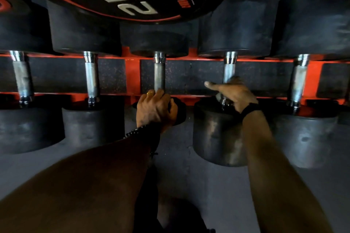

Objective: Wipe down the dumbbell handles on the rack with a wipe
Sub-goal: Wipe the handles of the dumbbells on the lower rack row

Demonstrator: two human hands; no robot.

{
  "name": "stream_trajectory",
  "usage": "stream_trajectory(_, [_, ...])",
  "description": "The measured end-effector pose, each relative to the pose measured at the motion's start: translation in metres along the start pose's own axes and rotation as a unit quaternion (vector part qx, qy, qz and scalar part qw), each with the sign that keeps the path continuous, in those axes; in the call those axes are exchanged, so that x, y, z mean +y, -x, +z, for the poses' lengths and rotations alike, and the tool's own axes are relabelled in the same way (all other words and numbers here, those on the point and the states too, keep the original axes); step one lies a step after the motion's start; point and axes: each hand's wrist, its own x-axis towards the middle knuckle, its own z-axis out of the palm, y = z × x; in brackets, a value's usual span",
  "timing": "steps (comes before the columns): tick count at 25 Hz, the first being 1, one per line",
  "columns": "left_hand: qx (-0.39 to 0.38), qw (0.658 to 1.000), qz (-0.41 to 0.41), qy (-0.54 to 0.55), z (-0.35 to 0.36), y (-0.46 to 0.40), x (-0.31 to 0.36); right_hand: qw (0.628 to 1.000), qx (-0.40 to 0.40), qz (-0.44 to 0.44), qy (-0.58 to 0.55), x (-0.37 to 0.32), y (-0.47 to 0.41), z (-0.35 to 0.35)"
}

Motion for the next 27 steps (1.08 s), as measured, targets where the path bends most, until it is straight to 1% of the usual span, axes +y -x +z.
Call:
stream_trajectory(1, [-0.007, 1.0, 0.0, 0.0, -0.001, 0.0, 0.0, 0.996, -0.06, 0.024, -0.054, -0.005, 0.0, -0.006])
stream_trajectory(2, [-0.012, 1.0, -0.001, -0.001, -0.002, 0.002, 0.0, 0.992, -0.093, 0.041, -0.081, -0.008, 0.0, -0.011])
stream_trajectory(3, [-0.01, 1.0, -0.003, -0.002, -0.003, 0.002, 0.0, 0.991, -0.102, 0.045, -0.069, -0.01, -0.002, -0.013])
stream_trajectory(5, [-0.006, 1.0, -0.006, 0.001, -0.003, 0.001, 0.001, 0.997, -0.074, 0.024, -0.004, -0.007, -0.008, -0.012])
stream_trajectory(7, [-0.002, 1.0, -0.005, -0.002, -0.002, 0.002, 0.0, 0.996, -0.009, -0.022, 0.088, -0.002, -0.011, -0.012])
stream_trajectory(8, [0.0, 1.0, -0.006, -0.004, -0.001, 0.002, 0.001, 0.989, 0.006, -0.04, 0.142, 0.0, -0.009, -0.015])
stream_trajectory(10, [-0.005, 1.0, -0.01, -0.003, -0.001, 0.002, 0.002, 0.962, 0.006, -0.068, 0.263, 0.003, -0.002, -0.028])
stream_trajectory(12, [-0.004, 1.0, -0.011, 0.002, -0.002, 0.002, 0.002, 0.946, 0.011, -0.07, 0.317, 0.003, 0.01, -0.045])
stream_trajectory(16, [-0.002, 1.0, -0.014, 0.004, -0.001, 0.002, 0.0, 0.954, -0.018, -0.02, 0.299, -0.005, 0.022, -0.063])
stream_trajectory(18, [0.003, 1.0, -0.012, 0.005, -0.001, 0.003, 0.001, 0.948, -0.024, 0.003, 0.318, -0.016, 0.019, -0.058])
stream_trajectory(21, [-0.002, 1.0, -0.012, 0.005, 0.0, 0.001, -0.001, 0.946, 0.023, 0.004, 0.324, -0.019, 0.011, -0.044])
stream_trajectory(23, [-0.005, 1.0, -0.014, 0.002, 0.0, 0.002, -0.001, 0.96, 0.06, 0.001, 0.273, -0.013, 0.012, -0.037])
stream_trajectory(25, [-0.011, 1.0, -0.02, 0.002, -0.001, 0.002, -0.001, 0.977, 0.106, -0.012, 0.184, -0.013, 0.016, -0.03])
stream_trajectory(27, [-0.008, 1.0, -0.018, 0.004, 0.0, 0.001, 0.0, 0.99, 0.11, -0.002, 0.086, -0.023, 0.028, -0.019])
